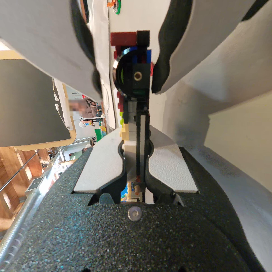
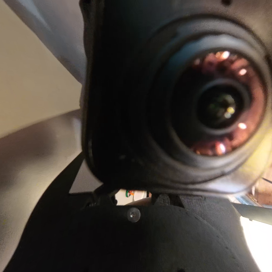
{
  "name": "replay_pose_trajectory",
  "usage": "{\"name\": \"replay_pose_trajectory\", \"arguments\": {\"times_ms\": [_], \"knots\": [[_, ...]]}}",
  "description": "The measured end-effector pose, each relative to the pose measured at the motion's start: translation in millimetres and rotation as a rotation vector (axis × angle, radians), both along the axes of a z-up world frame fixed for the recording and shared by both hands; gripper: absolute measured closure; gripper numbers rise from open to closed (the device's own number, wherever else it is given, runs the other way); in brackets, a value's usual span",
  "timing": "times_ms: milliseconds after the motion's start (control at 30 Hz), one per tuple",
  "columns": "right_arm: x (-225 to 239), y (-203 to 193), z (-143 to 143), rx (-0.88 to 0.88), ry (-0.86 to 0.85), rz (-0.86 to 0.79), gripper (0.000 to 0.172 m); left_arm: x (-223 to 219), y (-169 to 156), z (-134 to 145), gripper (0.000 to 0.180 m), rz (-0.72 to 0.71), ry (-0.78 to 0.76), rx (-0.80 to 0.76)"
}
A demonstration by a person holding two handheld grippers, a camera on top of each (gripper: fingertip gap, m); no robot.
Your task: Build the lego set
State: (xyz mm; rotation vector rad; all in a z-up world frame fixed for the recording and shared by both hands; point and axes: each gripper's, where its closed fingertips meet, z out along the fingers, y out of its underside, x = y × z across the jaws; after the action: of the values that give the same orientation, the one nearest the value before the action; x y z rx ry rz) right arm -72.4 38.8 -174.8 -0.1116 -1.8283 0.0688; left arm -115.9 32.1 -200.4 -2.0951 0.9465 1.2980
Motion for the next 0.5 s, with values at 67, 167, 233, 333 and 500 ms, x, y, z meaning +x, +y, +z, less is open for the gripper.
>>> {"name": "replay_pose_trajectory", "arguments": {"times_ms": [67, 167, 233, 333, 500], "knots": [[2.4, 2.8, 0.5, -0.028, -0.011, -0.010, 0.073, -0.2, -0.1, -3.5, 0.155, 0.000, -0.007, -0.004], [5.5, 8.7, -2.6, -0.044, -0.029, -0.029, 0.127, -0.5, 0.2, -5.0, 0.155, -0.001, -0.011, -0.005], [6.3, 9.5, -5.4, -0.029, -0.033, -0.030, 0.129, -0.9, 0.5, -4.6, 0.155, -0.003, -0.006, -0.005], [6.1, 5.9, -5.5, -0.013, -0.026, -0.015, 0.134, -1.4, 0.6, -5.4, 0.155, -0.004, -0.001, -0.009], [5.5, -2.1, -3.9, 0.004, -0.006, 0.014, 0.086, -3.5, 0.7, -4.2, 0.156, -0.004, 0.010, -0.005]]}}
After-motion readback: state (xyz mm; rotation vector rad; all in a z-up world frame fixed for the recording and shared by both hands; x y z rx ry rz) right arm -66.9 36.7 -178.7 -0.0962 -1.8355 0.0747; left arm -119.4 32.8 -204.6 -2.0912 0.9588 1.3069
